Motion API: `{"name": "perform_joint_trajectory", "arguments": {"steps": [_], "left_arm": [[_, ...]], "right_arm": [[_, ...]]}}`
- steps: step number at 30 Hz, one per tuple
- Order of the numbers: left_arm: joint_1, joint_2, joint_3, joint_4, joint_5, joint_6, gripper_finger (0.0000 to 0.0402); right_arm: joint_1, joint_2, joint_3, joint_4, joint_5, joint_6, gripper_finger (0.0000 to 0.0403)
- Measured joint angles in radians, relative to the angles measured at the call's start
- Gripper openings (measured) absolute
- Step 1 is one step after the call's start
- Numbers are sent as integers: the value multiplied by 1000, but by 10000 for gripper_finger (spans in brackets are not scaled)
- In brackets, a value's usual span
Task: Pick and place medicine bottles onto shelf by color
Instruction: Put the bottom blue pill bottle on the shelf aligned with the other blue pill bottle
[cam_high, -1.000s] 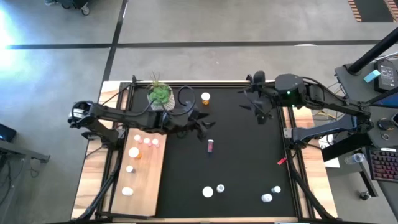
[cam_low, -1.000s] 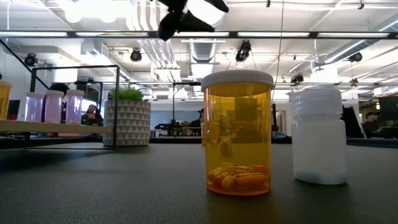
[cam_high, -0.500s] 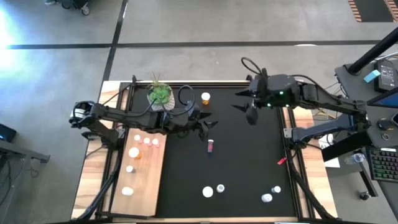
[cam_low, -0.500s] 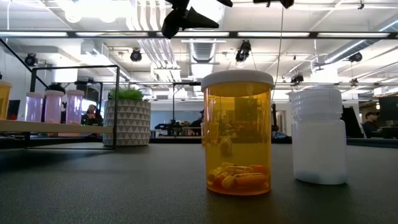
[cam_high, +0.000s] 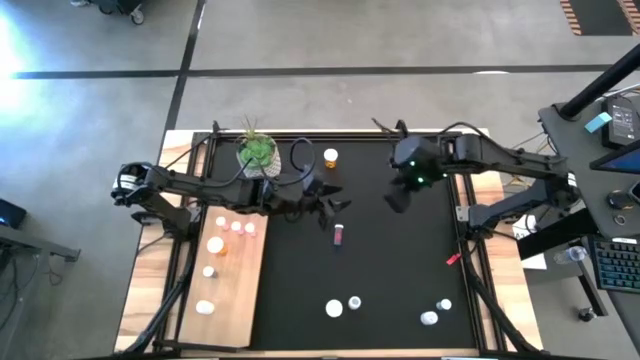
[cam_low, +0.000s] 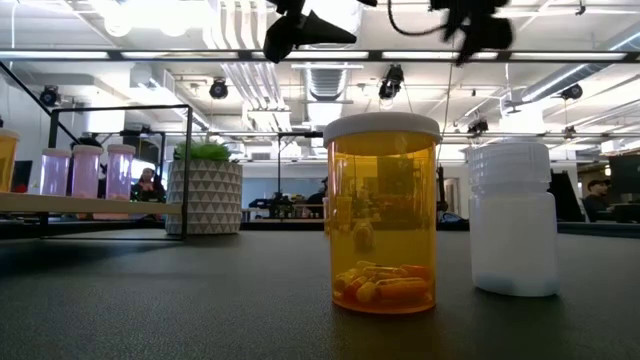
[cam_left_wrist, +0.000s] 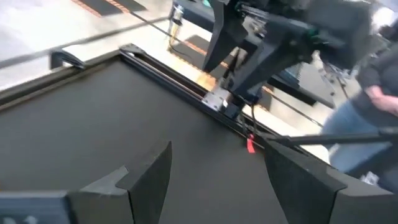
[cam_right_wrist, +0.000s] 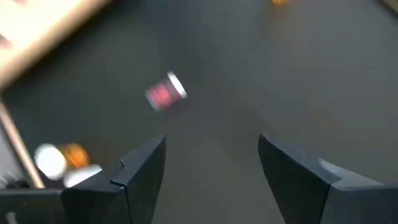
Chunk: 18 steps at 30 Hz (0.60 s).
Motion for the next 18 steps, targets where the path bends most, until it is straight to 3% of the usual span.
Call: {"name": "perform_joint_trajectory", "arguments": {"steps": [3,7,14,18], "left_arm": [[0,-6,0,-30,50,-1,240],[0,-26,0,-103,78,-7,240],[-1,-47,0,-178,78,-7,240],[-1,-49,0,-211,84,-7,240]], "right_arm": [[54,-9,10,-130,-30,70,247],[180,-61,4,-178,-104,249,247],[485,-93,-65,-196,-72,739,247],[673,-57,-129,-190,-109,972,247]]}}
